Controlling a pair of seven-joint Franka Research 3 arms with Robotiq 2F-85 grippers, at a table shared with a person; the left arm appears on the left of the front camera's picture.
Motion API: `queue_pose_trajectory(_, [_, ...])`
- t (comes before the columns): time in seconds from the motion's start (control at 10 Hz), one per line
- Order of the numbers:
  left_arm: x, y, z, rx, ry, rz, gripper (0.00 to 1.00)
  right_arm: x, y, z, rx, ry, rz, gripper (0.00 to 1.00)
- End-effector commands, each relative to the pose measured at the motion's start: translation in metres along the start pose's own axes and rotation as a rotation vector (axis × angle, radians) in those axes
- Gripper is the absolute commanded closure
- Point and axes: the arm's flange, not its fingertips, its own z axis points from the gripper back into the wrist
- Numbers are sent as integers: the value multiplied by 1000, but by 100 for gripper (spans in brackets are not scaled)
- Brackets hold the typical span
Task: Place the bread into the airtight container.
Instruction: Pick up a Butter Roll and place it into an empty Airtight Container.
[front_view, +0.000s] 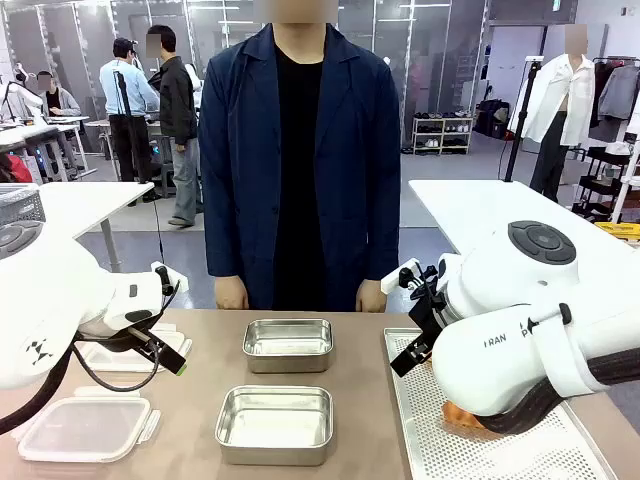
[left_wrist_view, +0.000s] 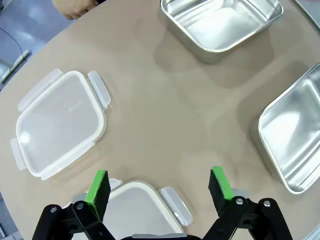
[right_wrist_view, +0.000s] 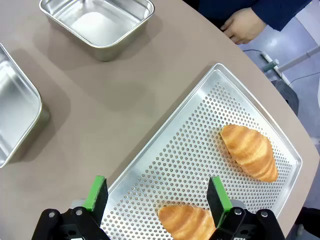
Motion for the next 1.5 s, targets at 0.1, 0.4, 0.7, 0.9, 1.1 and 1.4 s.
queue_pose_trajectory(0.1, [0, 0, 0, 0, 0, 0, 0, 0, 0, 0, 0, 0, 0, 0])
queue_pose_trajectory(0.4, [0, 0, 0, 0, 0, 0, 0, 0, 0, 0, 0, 0, 0, 0])
queue_pose_trajectory(0.7, [0, 0, 0, 0, 0, 0, 0, 0, 0, 0, 0, 0, 0, 0])
queue_pose_trajectory(0.9, [0, 0, 0, 0, 0, 0, 0, 0, 0, 0, 0, 0, 0, 0])
queue_pose_trajectory(1.1, [18, 7, 19, -94, -6, 20, 0, 14, -11, 20, 13, -21, 18, 0])
queue_pose_trajectory(1.4, [64, 46, 116, -126, -23, 67, 0, 47, -56, 127, 130, -83, -35, 0])
